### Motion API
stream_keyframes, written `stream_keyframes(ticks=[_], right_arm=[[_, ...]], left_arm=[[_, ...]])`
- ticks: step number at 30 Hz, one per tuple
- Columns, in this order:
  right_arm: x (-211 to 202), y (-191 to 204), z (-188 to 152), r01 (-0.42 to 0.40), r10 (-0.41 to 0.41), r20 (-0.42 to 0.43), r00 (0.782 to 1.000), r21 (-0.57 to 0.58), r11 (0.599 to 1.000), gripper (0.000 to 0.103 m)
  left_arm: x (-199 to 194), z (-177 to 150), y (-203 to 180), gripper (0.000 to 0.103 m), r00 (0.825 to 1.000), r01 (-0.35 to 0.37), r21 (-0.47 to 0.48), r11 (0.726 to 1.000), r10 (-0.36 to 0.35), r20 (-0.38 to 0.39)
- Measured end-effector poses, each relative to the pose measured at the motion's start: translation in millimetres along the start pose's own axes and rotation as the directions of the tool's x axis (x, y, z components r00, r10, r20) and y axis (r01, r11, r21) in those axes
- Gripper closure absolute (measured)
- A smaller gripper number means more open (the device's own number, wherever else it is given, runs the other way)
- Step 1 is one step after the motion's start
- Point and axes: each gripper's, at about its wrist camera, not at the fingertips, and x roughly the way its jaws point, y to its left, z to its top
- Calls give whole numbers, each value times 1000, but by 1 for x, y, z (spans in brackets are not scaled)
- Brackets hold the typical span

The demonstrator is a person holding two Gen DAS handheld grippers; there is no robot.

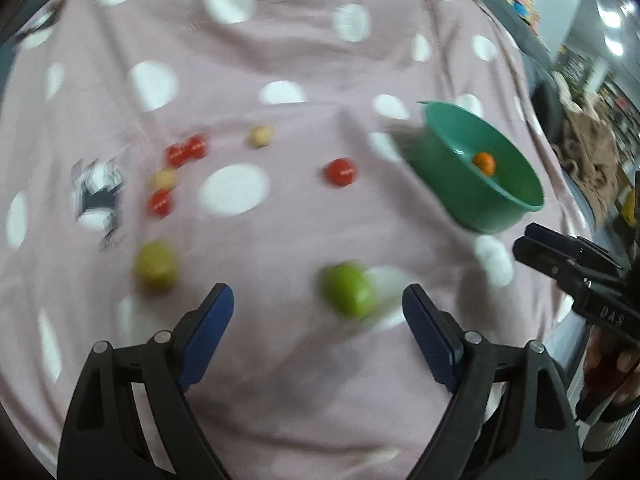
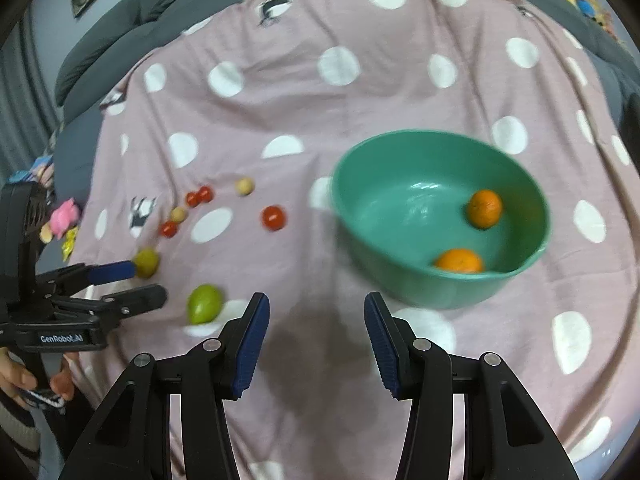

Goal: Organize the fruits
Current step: 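Withdraw both open tools from the bowl toward the remaining fruit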

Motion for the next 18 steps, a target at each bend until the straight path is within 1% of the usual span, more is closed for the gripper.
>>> stream_keyframes(ticks=[3,7,13,18], right_arm=[[5,14,-4,-20,20,-21,1000,-23,1000,53],[14,31,-6,-63,61,-49,997,-39,997,53],[26,53,-10,-99,93,-83,992,-66,993,53],[36,61,-9,-105,96,-105,990,-82,991,53]], left_arm=[[-20,-14,28,17,999,-21,-62,998,23,32],[-41,-32,54,17,997,-16,-121,993,24,68],[-41,-44,68,18,998,0,-159,987,10,63],[-30,-39,72,20,998,17,-160,987,-8,58]])
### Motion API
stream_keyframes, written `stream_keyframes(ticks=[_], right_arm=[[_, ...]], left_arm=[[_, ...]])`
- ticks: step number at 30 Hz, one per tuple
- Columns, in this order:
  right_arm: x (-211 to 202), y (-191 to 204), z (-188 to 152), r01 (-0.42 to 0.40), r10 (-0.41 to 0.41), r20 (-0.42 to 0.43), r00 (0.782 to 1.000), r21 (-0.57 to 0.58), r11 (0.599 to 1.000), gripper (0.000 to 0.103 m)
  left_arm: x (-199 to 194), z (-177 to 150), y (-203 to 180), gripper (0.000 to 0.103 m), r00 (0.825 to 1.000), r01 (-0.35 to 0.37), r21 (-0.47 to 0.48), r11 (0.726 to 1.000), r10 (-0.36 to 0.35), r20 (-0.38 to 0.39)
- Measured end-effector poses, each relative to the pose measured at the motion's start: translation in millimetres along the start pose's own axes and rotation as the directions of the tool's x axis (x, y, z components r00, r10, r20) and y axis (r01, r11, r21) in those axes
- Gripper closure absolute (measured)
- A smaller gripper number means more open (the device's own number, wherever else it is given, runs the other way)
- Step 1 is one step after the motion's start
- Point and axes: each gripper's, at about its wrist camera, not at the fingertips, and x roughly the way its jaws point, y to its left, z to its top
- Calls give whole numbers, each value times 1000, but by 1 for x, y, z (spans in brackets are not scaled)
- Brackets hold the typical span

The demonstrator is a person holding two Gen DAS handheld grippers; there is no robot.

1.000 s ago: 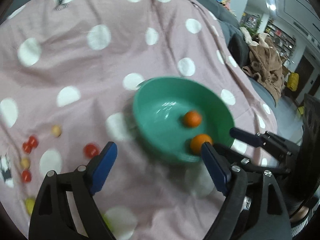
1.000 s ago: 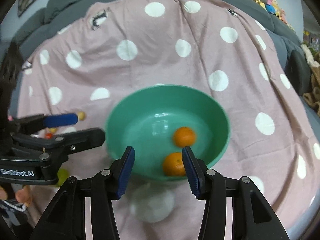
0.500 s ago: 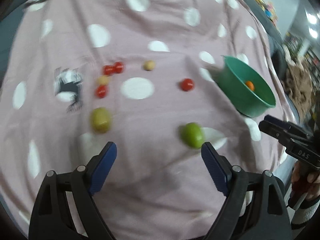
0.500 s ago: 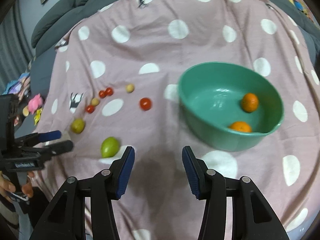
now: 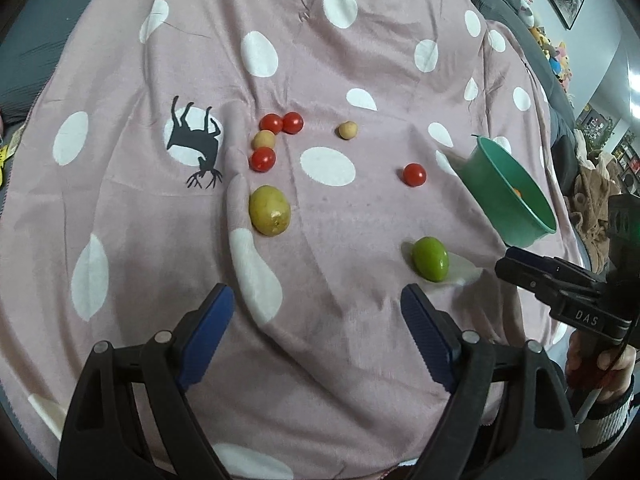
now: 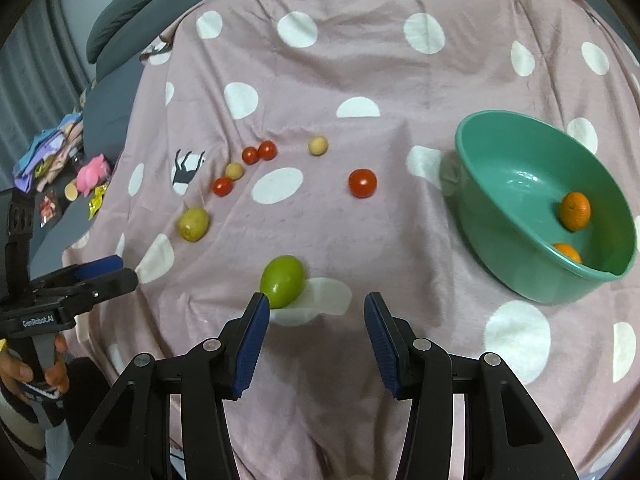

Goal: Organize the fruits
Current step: 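Withdraw both open tools from the bowl toward the remaining fruit, then grasp the yellow-green pear with the left tool while the right tool grasps the green lime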

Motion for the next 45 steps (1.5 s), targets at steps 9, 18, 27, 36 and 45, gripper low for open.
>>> stream_keyframes(ticks=[9,18,27,36,45], right_arm=[[30,10,10,-36,34,-58,998,-26,999,53],[68,22,17,-49,39,-132,990,-79,996,53],[82,21,21,-57,44,-132,990,-96,994,67],[80,14,30,-62,54,-99,994,-77,995,68],[82,13,28,-84,78,-100,992,-59,995,68]], left_arm=[[36,35,1,31,1000,-2,59,998,3,-16],[73,56,3,37,995,-71,126,989,79,-57],[90,64,-3,41,984,-144,212,967,163,-74],[108,68,-3,63,960,-211,346,914,261,-104],[107,57,2,68,968,-147,316,937,202,-148]])
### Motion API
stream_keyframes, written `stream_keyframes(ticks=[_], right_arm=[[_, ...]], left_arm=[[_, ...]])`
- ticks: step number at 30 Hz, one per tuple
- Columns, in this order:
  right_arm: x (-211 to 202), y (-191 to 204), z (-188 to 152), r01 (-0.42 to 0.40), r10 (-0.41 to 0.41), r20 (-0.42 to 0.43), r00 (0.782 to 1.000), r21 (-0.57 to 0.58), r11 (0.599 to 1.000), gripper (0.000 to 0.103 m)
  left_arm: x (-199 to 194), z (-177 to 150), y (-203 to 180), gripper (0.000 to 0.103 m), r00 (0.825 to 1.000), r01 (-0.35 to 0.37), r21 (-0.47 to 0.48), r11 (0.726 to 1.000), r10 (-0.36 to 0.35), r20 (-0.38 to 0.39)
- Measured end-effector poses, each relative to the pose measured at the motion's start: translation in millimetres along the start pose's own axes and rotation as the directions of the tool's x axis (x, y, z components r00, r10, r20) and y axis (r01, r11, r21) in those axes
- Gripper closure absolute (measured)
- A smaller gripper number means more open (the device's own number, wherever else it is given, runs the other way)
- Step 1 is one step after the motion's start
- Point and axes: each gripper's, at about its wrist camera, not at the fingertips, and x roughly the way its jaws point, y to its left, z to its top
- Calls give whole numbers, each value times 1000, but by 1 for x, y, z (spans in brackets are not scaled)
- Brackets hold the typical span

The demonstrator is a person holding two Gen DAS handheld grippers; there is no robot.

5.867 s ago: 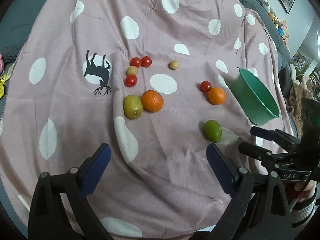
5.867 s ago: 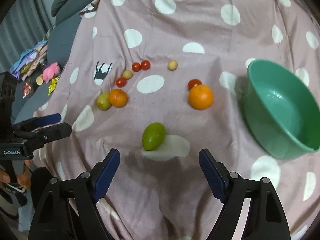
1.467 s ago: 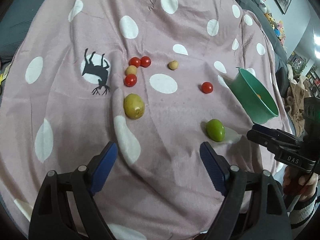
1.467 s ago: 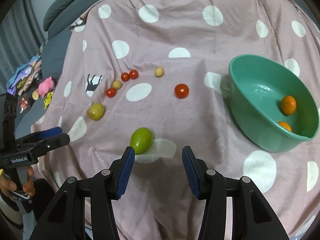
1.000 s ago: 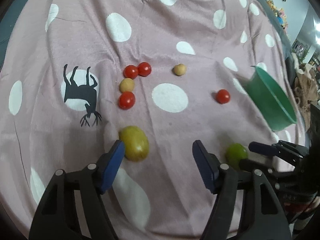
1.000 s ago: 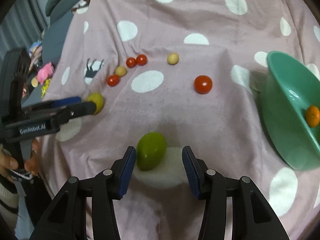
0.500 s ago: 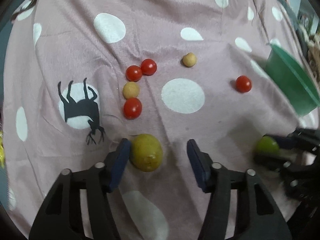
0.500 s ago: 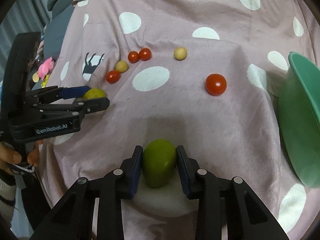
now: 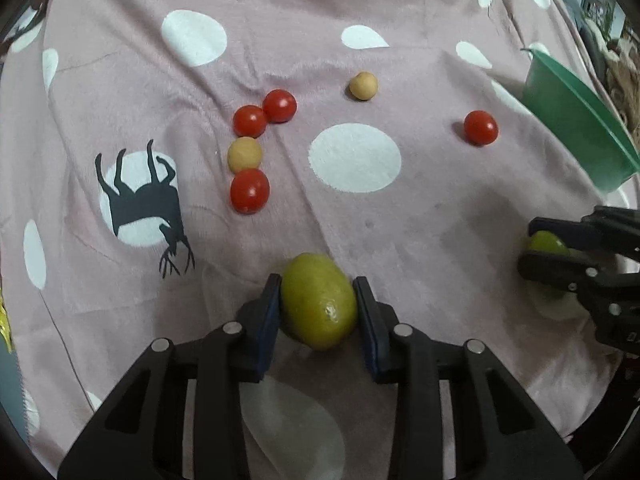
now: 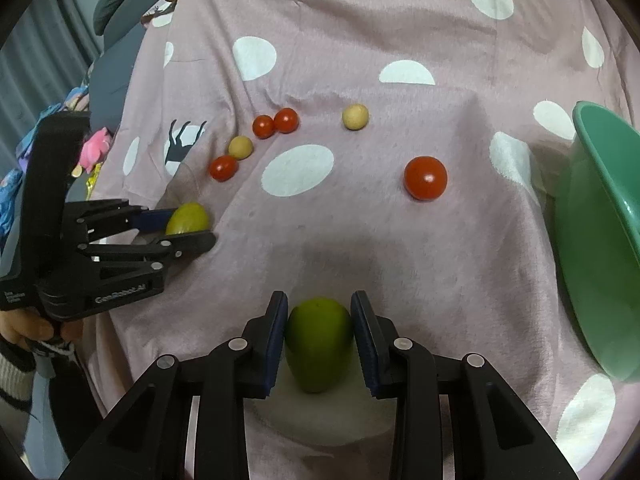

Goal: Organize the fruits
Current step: 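Grasp the yellow-green pear with the left tool while the right tool grasps the green lime, then carry the pear and lime over the green bowl and release both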

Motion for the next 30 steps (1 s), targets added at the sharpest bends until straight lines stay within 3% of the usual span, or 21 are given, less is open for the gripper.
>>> stream_keyframes(ticks=[8,15,20,25,30], right_arm=[[-6,-5,-5,-25,24,29,999,27,999,68],[-24,-11,-9,-41,37,74,997,57,998,69],[-40,-14,-9,-54,46,118,992,59,997,82],[-25,-22,-9,-44,39,59,997,76,996,82],[-16,-35,-11,-129,124,42,991,157,979,73]], left_arm=[[-12,-6,-3,68,999,30,-49,998,-30,13],[-47,-11,-25,68,993,99,-54,994,-96,65],[-61,-8,-41,68,988,131,-30,991,-128,88],[-57,-6,-49,68,986,147,-38,988,-144,79],[-53,-9,-48,68,987,148,-41,988,-145,63]])
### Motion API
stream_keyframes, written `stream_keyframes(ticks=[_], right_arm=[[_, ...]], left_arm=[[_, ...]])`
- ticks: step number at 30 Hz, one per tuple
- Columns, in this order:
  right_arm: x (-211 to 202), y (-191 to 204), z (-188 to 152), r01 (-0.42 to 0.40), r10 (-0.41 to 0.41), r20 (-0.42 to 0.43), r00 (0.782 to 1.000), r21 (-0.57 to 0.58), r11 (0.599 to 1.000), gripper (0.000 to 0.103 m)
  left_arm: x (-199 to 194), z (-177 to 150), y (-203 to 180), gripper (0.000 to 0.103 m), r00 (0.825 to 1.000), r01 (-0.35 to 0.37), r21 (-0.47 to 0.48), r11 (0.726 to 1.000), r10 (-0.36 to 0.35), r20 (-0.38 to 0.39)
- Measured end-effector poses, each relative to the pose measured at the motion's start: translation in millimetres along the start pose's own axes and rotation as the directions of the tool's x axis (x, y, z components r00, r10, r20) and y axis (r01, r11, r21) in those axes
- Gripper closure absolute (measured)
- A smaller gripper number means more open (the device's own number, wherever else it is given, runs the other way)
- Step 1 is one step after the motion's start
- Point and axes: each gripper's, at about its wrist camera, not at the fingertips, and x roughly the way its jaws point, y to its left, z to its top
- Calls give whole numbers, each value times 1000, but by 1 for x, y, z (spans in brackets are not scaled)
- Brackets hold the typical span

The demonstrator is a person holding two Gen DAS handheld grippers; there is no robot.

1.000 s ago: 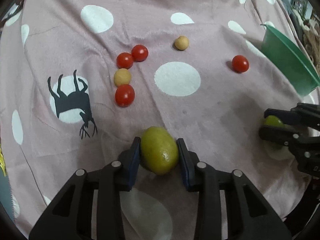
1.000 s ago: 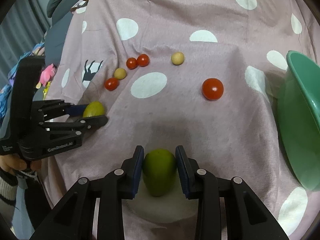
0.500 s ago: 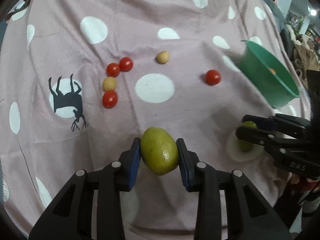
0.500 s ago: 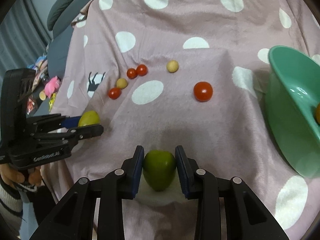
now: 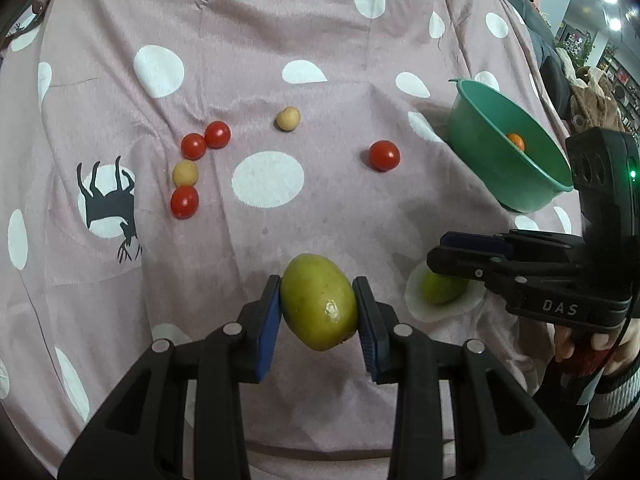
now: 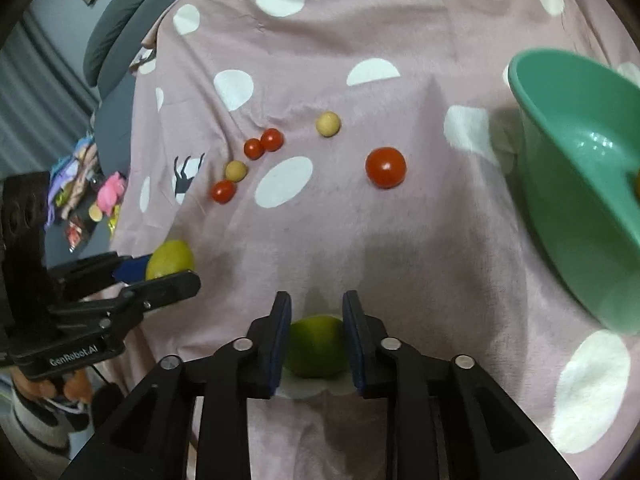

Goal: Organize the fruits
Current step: 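Carry the pear and lime over the green bowl and release both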

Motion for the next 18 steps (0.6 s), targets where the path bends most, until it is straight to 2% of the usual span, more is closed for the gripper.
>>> stream_keyframes(ticks=[4,9,18], right_arm=[[2,14,-4,22,-25,-33,999,-74,997,61],[12,25,-9,110,-124,-58,991,-200,974,61],[12,18,-3,80,-86,-29,996,-163,983,63]], left_arm=[[1,-1,5,68,1000,1,-13,1000,-1,-2],[3,-2,7,68,1000,12,-25,1000,-12,0],[4,-5,10,68,1000,19,-39,999,-19,-5]])
